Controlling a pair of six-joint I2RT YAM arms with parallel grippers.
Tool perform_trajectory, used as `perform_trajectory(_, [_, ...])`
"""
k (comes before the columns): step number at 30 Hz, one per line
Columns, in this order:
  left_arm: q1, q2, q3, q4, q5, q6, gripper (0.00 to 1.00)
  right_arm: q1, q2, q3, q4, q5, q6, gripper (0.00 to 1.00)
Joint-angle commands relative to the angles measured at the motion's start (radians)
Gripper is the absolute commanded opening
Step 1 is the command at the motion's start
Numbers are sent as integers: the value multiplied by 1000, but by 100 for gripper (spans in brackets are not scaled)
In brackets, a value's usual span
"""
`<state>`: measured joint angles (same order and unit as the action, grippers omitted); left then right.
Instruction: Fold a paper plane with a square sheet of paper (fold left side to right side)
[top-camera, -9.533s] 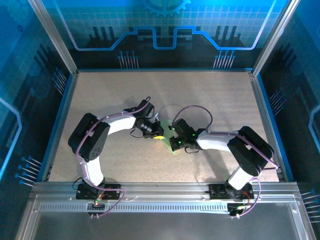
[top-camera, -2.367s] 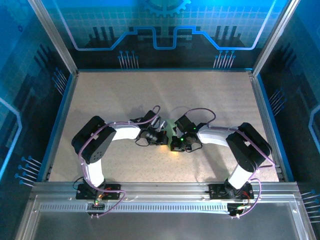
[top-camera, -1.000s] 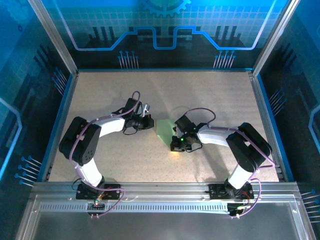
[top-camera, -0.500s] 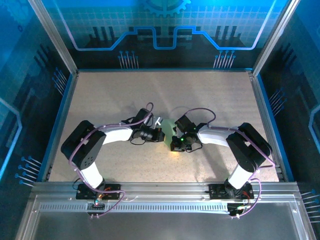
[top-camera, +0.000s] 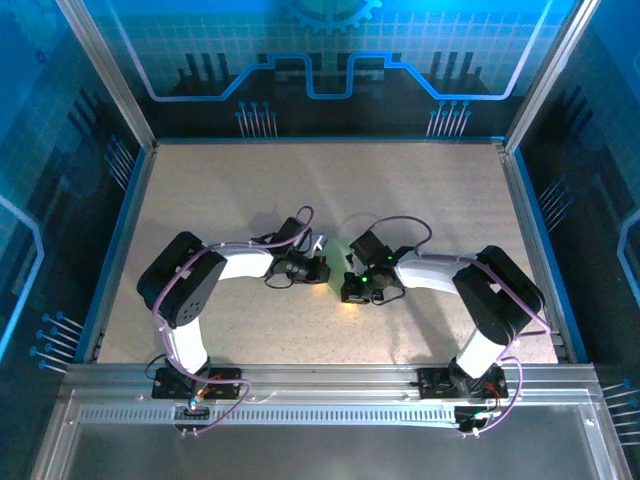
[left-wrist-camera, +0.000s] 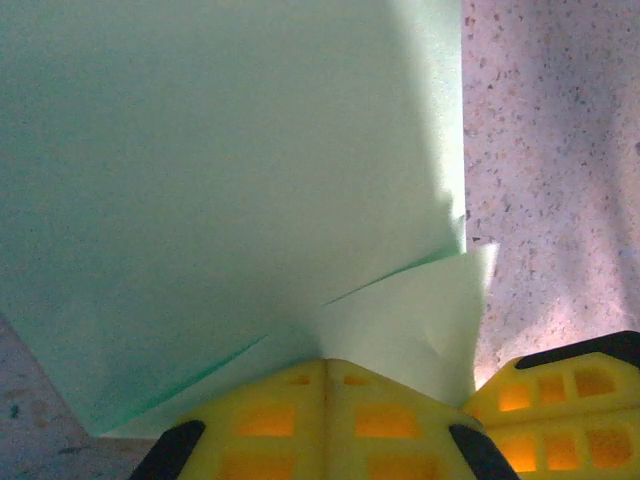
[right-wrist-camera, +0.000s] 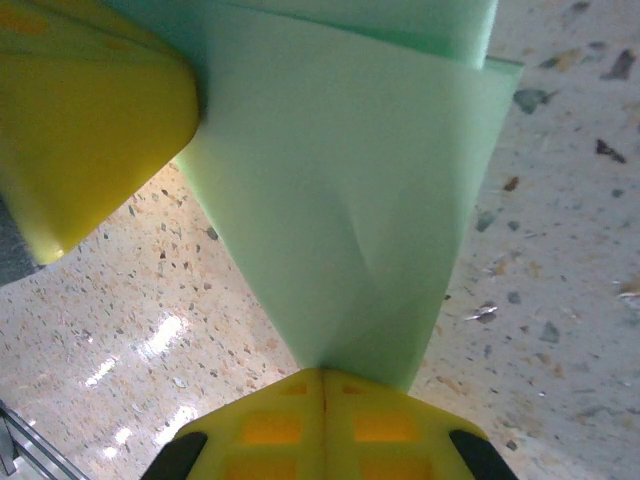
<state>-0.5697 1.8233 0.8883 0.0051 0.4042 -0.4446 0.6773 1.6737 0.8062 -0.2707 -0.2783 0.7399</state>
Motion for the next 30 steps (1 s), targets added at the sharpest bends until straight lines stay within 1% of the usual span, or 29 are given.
perform_trajectory(1, [-1, 22, 16, -33, -48, 39, 5, -4, 64, -50, -102, 70, -11, 0])
perform_trajectory(7, [-1, 28, 6, -46, -49, 44, 3, -4, -16, -22, -26, 12, -5, 0])
perform_trajectory(13, [-1, 31, 6, -53, -55, 44, 1, -5, -108, -3, 34, -5, 17, 0])
perform_trajectory(22, [-1, 34, 17, -57, -48, 40, 0, -3, -12, 9, 133, -30, 52, 0])
perform_trajectory(30, [-2, 33, 15, -55, -46, 32, 0, 0, 53, 49, 174, -50, 52, 0])
